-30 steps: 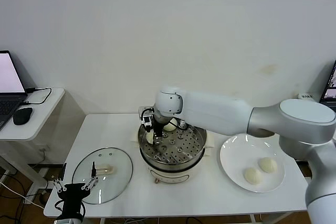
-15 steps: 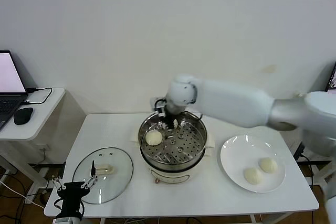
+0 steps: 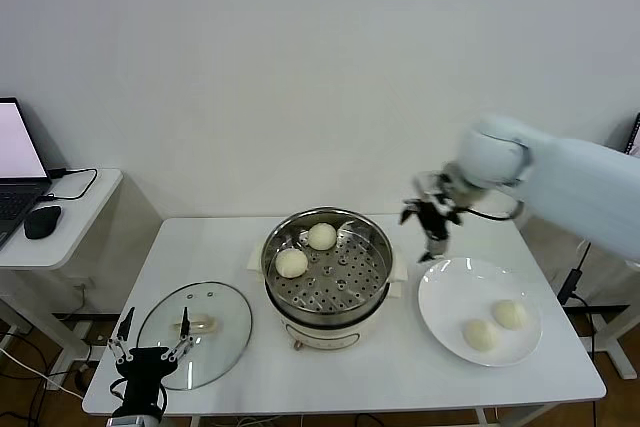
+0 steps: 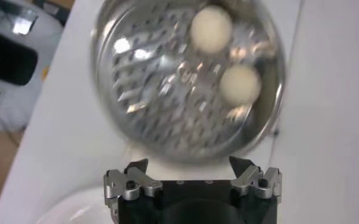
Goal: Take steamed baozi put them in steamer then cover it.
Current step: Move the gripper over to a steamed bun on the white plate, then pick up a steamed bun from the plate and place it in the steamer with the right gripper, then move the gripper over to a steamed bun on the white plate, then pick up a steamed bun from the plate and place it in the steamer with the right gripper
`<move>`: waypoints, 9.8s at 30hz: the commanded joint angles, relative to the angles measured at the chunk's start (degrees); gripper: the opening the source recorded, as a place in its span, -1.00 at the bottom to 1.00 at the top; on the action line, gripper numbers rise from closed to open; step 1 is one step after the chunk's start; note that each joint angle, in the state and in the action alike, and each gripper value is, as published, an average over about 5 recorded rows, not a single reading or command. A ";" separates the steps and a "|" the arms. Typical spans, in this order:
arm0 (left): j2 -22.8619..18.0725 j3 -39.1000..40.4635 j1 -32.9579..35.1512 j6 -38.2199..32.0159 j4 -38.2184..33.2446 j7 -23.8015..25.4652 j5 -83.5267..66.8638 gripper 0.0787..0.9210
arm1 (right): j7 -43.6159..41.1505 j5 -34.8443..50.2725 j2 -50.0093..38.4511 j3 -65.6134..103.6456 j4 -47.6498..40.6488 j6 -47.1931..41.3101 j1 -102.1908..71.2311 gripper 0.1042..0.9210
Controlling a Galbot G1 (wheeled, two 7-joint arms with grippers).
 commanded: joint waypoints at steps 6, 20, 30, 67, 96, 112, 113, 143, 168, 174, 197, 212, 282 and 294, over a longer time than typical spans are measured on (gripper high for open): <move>-0.14 -0.12 1.20 0.04 0.28 0.03 0.52 0.77 | -0.36 -17.69 -17.04 26.49 1.60 10.21 -37.74 0.76; -1.36 -0.98 2.59 -0.07 0.00 -0.01 1.10 0.77 | 2.72 -21.71 -9.37 28.02 -2.09 9.23 -44.23 0.76; -1.53 -1.37 2.74 -0.08 0.06 -0.01 1.01 0.77 | 5.77 -22.96 -5.03 28.52 -4.99 7.07 -46.76 0.76; -1.80 -1.38 2.39 -0.13 -0.23 -0.03 1.00 0.77 | 4.21 -19.95 -4.43 27.03 -6.29 6.28 -38.46 0.24; -1.83 -1.66 1.86 -0.42 -0.69 -0.14 0.88 0.77 | 5.91 2.92 18.93 -1.85 -4.30 9.47 9.64 0.28; -3.14 -2.56 2.09 -0.77 -0.97 -0.17 0.67 0.77 | 7.54 -11.03 32.37 -12.96 -7.31 24.26 4.32 0.28; -3.19 -2.58 2.12 -0.82 -0.97 -0.18 0.67 0.77 | 7.46 -11.11 32.58 -13.17 -7.24 24.66 3.80 0.28; -3.81 -1.77 1.79 -1.09 -0.45 -0.32 0.84 0.77 | 8.06 -14.85 32.38 -14.29 -6.84 32.50 2.06 0.32; -0.96 -0.91 -0.33 -0.94 -0.43 -0.39 -0.48 0.77 | 7.89 -1.02 -2.48 -3.12 5.19 -4.41 6.50 0.76; 0.17 0.27 -1.34 -0.68 -0.25 -0.34 -0.64 0.77 | 6.87 -7.44 -13.35 3.63 5.84 -0.17 -5.20 0.76; -0.17 0.30 0.28 -0.40 0.75 -0.08 0.09 0.77 | 6.44 -26.39 -6.46 45.48 -14.50 11.34 -54.68 0.76; -0.37 -0.19 0.80 -0.41 0.40 -0.08 0.08 0.77 | 6.87 -29.84 -2.70 43.20 -19.08 10.57 -53.34 0.76; 0.01 0.94 -1.51 -0.26 0.41 -0.07 0.20 0.77 | 14.90 13.29 14.39 -4.16 -1.23 -13.96 11.48 0.15; -0.40 0.26 -1.72 -0.12 0.43 -0.07 0.10 0.77 | 20.79 15.10 23.01 -4.06 -4.61 -20.65 0.57 0.16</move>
